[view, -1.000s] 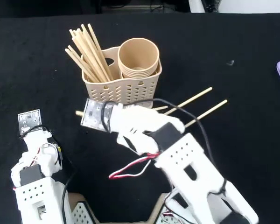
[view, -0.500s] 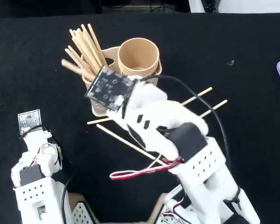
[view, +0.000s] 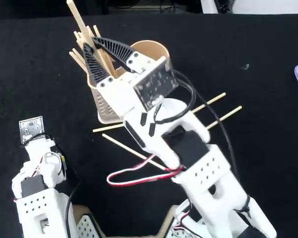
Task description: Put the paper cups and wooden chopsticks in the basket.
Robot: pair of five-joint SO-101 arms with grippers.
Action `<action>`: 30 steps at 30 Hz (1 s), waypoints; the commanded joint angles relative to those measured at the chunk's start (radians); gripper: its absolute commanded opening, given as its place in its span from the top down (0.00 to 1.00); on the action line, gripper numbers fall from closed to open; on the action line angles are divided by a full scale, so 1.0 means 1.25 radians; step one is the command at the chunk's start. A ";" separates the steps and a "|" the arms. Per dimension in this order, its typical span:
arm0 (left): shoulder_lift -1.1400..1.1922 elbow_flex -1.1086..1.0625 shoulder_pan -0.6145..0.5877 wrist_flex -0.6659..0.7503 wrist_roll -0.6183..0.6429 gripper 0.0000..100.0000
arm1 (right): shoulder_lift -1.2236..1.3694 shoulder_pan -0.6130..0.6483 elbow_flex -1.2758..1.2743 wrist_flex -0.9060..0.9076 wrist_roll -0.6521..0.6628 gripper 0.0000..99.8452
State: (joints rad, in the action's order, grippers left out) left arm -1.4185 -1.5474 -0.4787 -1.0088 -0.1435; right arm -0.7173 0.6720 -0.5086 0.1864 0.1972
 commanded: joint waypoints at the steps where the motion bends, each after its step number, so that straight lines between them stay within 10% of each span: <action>1: -0.009 0.007 -0.006 0.015 0.007 0.87 | -0.024 0.001 -0.044 -0.107 -0.007 0.99; 30: -0.009 0.006 -0.006 0.015 0.007 0.87 | 0.066 -0.083 -0.021 -0.002 -0.012 0.89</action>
State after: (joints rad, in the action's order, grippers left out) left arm -1.4185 -1.5474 -0.4787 -1.0088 -0.1435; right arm -0.6299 0.5861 -0.6345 0.1527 0.1880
